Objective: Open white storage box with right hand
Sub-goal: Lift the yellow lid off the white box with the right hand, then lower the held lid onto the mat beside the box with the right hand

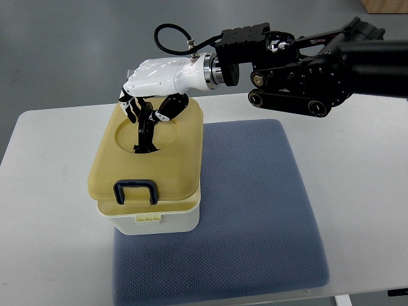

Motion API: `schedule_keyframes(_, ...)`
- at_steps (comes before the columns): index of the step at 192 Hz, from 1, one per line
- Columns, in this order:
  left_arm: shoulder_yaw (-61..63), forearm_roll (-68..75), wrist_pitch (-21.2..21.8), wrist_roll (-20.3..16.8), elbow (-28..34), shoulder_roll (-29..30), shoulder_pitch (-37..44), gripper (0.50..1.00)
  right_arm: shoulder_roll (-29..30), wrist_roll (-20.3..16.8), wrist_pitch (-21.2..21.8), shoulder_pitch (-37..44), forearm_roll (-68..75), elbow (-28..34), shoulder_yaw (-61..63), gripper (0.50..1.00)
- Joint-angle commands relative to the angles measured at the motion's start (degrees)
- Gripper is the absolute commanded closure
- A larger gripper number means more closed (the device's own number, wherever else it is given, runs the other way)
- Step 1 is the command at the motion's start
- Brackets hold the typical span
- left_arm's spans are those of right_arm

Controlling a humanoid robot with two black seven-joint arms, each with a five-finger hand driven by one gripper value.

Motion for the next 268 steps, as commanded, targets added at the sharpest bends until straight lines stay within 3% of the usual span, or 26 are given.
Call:
schedule_keyframes(1,0.0,0.0,0.1,0.0,0.1,0.0,0.0,0.500,-4.4,0.1,0.1,1.9,0.1,3.1,0.1,1.000)
schedule_keyframes(43,0.0,0.0,0.0,0.0,-0.1,0.0,0.0,0.500,-17.0,2.1,2.0,3.2,-0.4,10.0,0.0,1.000)
schedule_keyframes(94,0.3,0.0,0.1,0.1,-0.3,0.0,0.0,0.500,-31.2,6.4,3.6,1.0,-6.2,10.2,-1.1,1.000)
schedule_keyframes(131,0.4,0.1,0.1,0.3,-0.4,0.0,0.0,0.500,-37.3,6.4,3.5,-5.0,-11.5,9.6,-1.4,1.000)
schedule_keyframes(183,0.4,0.1,0.1,0.3,-0.4,0.0,0.0,0.500,-35.9,6.4,-0.4,-14.6,-12.2,4.0,-1.3,1.000)
schedule_keyframes(268,0.4,0.1,0.1,0.3,-0.3,0.0,0.0,0.500,-21.4,6.4,-3.8,-21.2,-12.2,0.9,-1.3,1.000)
